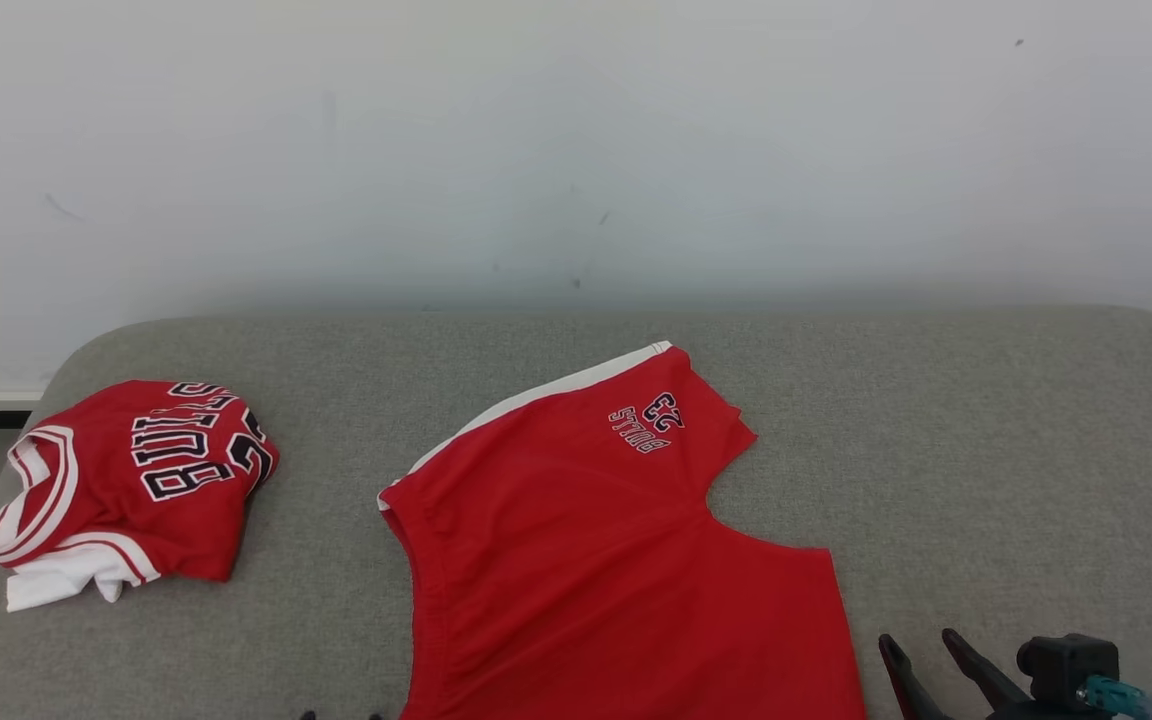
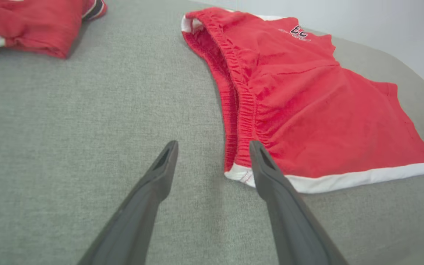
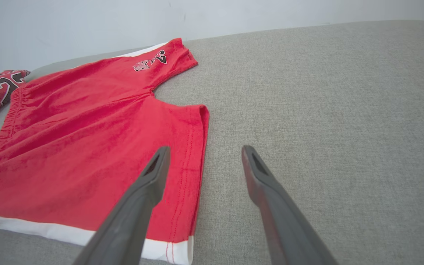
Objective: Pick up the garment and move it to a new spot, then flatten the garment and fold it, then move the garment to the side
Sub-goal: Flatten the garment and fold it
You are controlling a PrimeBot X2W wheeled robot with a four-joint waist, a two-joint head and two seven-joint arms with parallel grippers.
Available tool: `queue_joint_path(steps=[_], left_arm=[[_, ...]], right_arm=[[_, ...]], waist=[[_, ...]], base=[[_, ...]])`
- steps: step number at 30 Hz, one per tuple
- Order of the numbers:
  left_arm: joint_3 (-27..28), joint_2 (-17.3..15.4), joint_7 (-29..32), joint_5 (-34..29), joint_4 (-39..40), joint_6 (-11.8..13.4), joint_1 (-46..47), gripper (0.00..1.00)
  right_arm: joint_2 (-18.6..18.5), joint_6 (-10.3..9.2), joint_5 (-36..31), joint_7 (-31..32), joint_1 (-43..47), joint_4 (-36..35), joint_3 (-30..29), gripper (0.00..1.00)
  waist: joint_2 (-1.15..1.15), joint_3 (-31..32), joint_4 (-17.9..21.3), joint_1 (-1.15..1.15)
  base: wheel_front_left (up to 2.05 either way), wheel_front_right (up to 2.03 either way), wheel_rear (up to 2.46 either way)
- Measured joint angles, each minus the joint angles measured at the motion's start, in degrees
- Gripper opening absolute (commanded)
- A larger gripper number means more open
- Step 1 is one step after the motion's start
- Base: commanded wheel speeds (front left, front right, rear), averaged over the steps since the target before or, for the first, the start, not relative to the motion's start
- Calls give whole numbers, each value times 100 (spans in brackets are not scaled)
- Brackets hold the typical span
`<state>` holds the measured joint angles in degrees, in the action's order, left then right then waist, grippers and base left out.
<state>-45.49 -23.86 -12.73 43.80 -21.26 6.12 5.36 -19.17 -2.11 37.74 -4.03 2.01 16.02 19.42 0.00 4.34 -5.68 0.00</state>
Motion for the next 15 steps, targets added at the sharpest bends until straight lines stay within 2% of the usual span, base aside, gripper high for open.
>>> queue_joint_path(steps=[4,8,13,15], left_arm=[[264,-145,-57,-113,183,48,29,100],[799,-187,-138,-116,259,99,9,100],[1259,-182,-148,-142,302,99,-30,100],[1642,-146,-153,-268,261,99,-48,100]], right_arm=[[-2,-49,-23,-113,-26,-151,-44,100],[3,-98,-62,-264,-165,-252,-87,100],[2,-125,-346,-442,-458,-335,-71,100],[-9,-201,-435,-612,-582,-336,-140,100]], waist=[[0,14,-18,0],[0,-2,34,0],[0,-37,142,0],[0,-68,241,0]], base=[[0,0,0],[0,0,0],[0,0,0],[0,0,0]])
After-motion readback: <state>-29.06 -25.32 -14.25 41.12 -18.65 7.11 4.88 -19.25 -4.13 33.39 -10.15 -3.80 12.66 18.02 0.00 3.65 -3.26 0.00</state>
